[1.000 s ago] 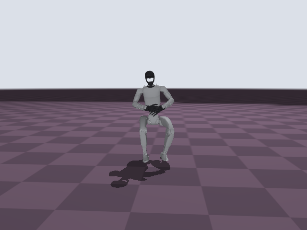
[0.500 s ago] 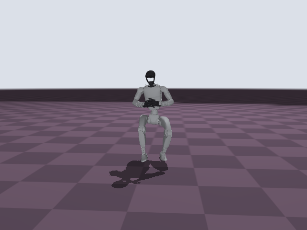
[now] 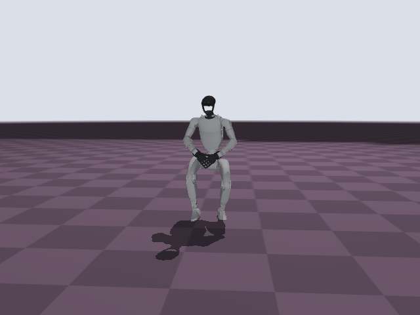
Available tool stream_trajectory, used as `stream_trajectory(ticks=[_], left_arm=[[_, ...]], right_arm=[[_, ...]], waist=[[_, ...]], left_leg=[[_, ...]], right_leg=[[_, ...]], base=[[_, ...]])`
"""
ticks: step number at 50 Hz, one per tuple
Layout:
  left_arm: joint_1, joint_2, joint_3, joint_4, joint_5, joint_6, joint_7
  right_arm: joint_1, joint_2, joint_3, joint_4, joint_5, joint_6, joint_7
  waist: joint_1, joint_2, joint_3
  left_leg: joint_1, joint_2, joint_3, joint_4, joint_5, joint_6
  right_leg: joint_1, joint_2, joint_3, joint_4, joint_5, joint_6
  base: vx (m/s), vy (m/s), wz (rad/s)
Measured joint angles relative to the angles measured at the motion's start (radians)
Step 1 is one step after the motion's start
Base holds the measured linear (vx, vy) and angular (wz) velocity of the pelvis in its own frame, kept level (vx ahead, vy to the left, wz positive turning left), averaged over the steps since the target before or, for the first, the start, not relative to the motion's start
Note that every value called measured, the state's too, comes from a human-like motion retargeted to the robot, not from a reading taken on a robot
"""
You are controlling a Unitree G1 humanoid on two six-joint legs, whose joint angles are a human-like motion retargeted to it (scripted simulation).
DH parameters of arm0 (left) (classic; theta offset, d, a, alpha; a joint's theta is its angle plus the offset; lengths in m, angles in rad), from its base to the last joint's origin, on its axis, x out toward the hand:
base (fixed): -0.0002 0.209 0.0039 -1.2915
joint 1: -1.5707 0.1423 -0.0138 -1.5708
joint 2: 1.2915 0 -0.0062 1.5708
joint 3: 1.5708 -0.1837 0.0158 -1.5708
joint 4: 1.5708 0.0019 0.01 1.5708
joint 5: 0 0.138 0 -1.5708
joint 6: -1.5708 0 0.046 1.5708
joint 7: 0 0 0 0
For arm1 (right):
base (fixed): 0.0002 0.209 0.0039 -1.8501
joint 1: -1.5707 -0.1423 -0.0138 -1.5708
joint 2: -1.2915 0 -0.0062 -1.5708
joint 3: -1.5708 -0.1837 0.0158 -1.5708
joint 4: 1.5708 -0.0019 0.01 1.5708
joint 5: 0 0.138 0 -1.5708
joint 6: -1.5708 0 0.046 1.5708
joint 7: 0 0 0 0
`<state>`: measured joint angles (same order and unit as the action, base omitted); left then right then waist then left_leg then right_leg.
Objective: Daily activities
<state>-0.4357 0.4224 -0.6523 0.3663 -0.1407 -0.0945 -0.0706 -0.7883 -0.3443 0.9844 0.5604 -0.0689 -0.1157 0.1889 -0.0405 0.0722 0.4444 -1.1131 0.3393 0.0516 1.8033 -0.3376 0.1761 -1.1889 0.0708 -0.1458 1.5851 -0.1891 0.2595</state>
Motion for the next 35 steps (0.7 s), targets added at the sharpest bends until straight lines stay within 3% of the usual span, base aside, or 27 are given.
stream_trajectory(ticks=[13,35], left_arm=[[0.058,-0.031,-0.007,-0.002,-0.031,-0.014,0.007],[0.136,-0.056,-0.045,0.004,0.034,-0.011,-0.099]], right_arm=[[0.043,0.026,-0.011,0.056,0.053,0.001,0.022],[0.080,-0.011,0.011,0.031,0.148,0.037,0.221]], waist=[[-0.007,-0.024,-0.003],[-0.034,-0.034,-0.011]], left_leg=[[0.018,0.002,0.008,-0.005,-0.044,0.012],[0.049,0.033,0.044,-0.033,-0.104,0.040]], right_leg=[[0.011,0.003,-0.002,-0.016,-0.028,0.000],[0.047,0.006,0.030,-0.036,-0.122,0.000]], base=[[0.06,0.07,-0.20],[0.06,0.09,-0.28]])
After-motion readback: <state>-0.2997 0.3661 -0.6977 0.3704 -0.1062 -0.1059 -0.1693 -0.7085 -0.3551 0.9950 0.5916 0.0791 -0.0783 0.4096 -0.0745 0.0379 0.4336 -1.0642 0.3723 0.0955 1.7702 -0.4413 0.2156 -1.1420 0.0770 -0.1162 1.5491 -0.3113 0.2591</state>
